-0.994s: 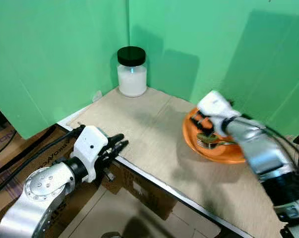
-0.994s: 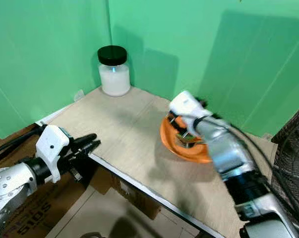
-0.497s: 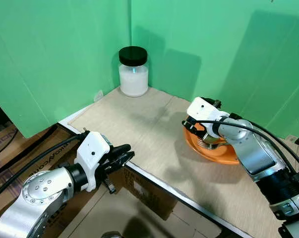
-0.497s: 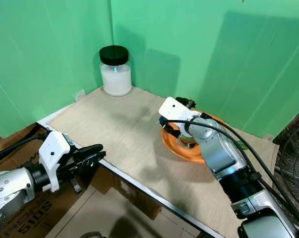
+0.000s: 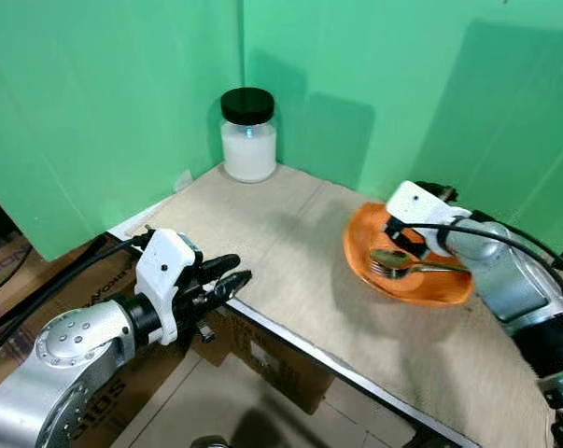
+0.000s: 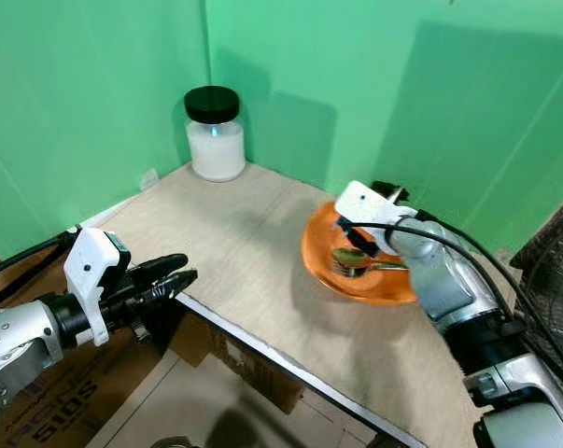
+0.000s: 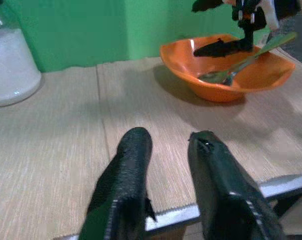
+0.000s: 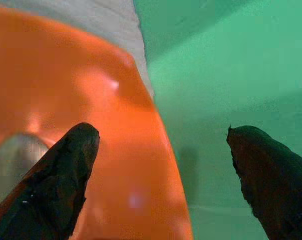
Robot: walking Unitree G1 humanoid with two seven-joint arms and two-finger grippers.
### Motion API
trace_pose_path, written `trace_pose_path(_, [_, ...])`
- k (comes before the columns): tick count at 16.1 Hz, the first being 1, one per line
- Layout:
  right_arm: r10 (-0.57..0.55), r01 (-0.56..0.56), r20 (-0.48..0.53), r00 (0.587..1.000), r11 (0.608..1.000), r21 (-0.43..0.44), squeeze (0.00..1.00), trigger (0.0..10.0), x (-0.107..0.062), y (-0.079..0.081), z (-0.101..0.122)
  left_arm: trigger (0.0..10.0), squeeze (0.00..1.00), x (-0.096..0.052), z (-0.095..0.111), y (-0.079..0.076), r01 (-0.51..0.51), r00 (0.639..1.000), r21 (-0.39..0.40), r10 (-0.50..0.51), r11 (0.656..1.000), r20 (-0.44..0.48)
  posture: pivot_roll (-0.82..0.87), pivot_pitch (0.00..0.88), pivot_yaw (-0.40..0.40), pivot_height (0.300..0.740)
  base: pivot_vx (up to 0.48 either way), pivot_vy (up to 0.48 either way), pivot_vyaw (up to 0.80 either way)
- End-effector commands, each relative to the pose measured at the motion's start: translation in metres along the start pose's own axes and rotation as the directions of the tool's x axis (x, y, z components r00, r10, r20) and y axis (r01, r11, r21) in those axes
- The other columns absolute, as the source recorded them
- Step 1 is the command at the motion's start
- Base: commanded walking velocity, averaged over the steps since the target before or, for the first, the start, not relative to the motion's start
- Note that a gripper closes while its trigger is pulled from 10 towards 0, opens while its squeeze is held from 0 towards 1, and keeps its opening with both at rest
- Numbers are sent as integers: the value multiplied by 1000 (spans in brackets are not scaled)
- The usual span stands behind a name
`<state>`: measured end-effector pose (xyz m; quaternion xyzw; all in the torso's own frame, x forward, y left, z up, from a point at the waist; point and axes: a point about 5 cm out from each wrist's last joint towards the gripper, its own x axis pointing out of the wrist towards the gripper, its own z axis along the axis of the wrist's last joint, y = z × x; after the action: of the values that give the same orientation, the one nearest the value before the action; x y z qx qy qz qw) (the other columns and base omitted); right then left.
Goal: Setting the table
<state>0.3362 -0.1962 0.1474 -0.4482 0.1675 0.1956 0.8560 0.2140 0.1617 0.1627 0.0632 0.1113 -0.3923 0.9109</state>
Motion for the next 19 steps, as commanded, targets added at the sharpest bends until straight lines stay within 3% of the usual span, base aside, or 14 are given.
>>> trace_pose_path(1, [9, -9, -2, 1000, 1000, -16, 0, 10000, 0, 1, 0, 10000, 1000, 1, 1, 0, 17, 1000, 8, -17, 1000, 0, 121, 0, -3, 740, 0, 0, 0])
trace_pose_path(7, [138, -134, 39, 990, 987, -92, 0, 10000, 19, 43, 13, 10000, 1000, -1, 0, -1, 36, 999, -2, -36, 999, -22, 139, 0, -16, 740, 0, 0, 0])
trace_pose_path(13, [163, -157, 103, 981, 986, -62, 0, 10000, 28, 49, 30, 10000, 1000, -3, 0, 0, 17, 1000, 9, -17, 1000, -25, 151, 0, -23, 740, 0, 0, 0])
trace_pose_path(16, [187, -191, 194, 963, 982, 4, 0, 10000, 31, 53, 55, 10000, 1000, -6, 1, 3, 3, 1000, 24, -2, 1000, -31, 160, 0, -24, 740, 0, 0, 0])
trace_pose_path(19, [221, -227, 243, 945, 974, -5, 0, 10000, 34, 65, 72, 10000, 1000, -9, 1, 6, -13, 999, 37, 14, 999, -40, 167, 0, -27, 740, 0, 0, 0])
